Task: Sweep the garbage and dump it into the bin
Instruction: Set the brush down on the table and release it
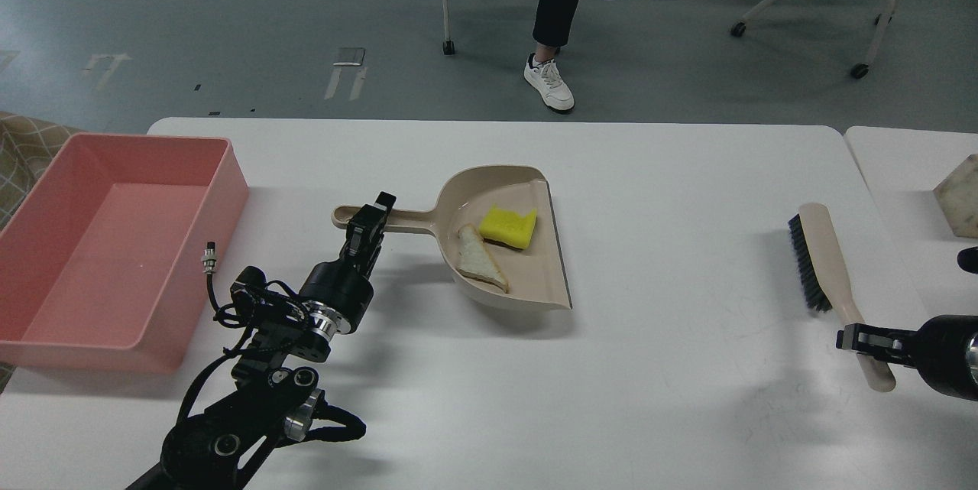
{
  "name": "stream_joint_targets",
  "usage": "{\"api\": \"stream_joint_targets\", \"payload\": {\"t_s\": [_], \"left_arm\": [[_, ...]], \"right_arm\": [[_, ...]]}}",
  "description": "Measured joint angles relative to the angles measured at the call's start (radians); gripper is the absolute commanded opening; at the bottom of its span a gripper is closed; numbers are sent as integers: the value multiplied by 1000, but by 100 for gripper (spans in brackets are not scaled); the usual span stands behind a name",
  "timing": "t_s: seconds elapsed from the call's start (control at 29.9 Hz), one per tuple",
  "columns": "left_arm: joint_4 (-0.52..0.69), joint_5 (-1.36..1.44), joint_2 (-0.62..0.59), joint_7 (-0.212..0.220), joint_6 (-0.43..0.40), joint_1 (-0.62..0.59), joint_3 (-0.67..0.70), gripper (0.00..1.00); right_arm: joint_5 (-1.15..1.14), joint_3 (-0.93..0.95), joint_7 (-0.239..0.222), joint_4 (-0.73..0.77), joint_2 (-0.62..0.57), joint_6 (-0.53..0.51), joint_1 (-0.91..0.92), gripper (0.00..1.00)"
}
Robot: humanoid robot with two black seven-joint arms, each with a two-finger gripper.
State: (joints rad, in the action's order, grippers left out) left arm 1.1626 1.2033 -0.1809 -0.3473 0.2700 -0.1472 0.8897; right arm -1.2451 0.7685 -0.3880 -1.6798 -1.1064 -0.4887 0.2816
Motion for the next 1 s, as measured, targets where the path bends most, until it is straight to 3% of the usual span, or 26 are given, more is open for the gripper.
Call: {"api": "stream_joint_targets", "payload": {"t_s": [0.17, 0.23, 0.27, 0.33, 0.53, 1.0], "left_arm": [[0, -1, 1, 0, 0, -1, 0, 8], [0, -1, 1, 0, 0, -1, 0, 7], [0, -1, 1, 0, 0, -1, 1, 7], [0, -1, 1, 0, 0, -1, 1, 7], [0, -1, 2, 0, 0, 0, 2, 7], [0, -5, 2, 1, 0, -12, 2, 7]], "right_arm": [[0, -3, 0, -5, -1, 0, -5, 30], [0, -3, 0, -7, -1, 0, -6, 48], [1, -3, 0, -8, -1, 0, -6, 64], [1, 0, 0, -9, 3, 0, -6, 79], [1, 6, 0, -9, 10, 0, -7, 92], [2, 153, -3, -40, 3, 0, 6, 100]]}}
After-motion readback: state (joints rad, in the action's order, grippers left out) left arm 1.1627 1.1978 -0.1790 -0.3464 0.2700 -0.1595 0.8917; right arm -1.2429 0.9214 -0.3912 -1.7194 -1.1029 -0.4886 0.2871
